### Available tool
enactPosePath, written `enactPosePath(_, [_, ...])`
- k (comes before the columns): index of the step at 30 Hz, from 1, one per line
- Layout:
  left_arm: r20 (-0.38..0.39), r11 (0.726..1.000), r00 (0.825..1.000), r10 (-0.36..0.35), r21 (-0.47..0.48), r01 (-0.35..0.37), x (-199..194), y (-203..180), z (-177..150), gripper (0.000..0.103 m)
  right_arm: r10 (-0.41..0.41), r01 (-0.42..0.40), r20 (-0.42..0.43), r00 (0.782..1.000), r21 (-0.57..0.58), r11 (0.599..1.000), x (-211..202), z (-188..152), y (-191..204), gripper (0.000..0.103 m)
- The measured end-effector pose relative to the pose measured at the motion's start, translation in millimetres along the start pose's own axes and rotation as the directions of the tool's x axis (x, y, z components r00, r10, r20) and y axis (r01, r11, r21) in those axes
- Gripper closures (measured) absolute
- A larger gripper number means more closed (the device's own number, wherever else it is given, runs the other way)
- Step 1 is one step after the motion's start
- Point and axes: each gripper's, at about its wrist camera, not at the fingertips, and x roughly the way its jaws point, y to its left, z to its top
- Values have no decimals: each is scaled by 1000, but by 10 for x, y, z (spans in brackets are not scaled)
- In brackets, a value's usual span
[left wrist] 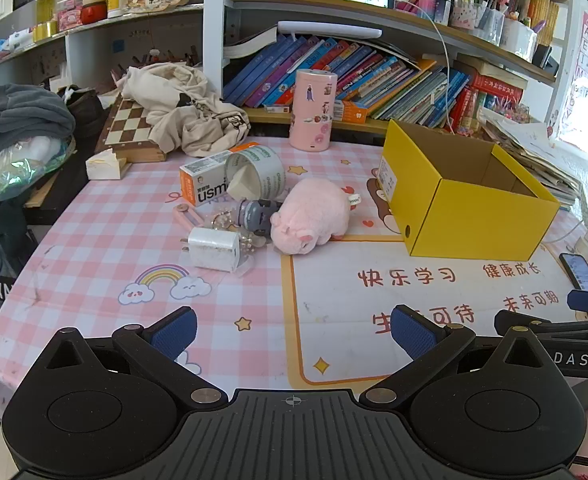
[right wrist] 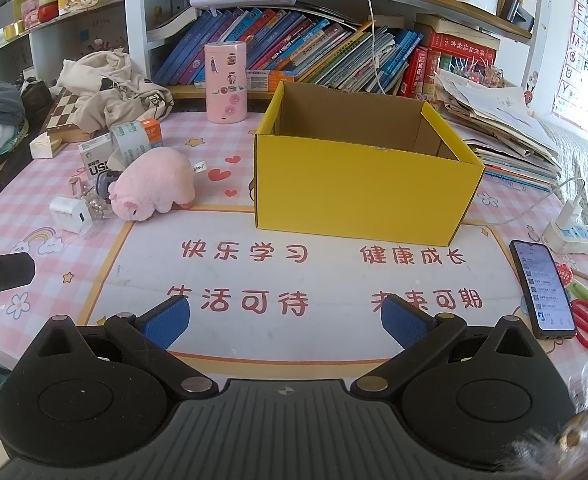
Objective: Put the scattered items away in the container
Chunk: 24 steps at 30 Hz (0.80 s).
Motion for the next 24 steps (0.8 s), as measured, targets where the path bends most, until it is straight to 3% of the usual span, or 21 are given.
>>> enactPosePath(24, [1,1000,1000,-5,-10,5,-27,36,10,0,-6,6,7,1000,-7,1000,-27,-8,14,0])
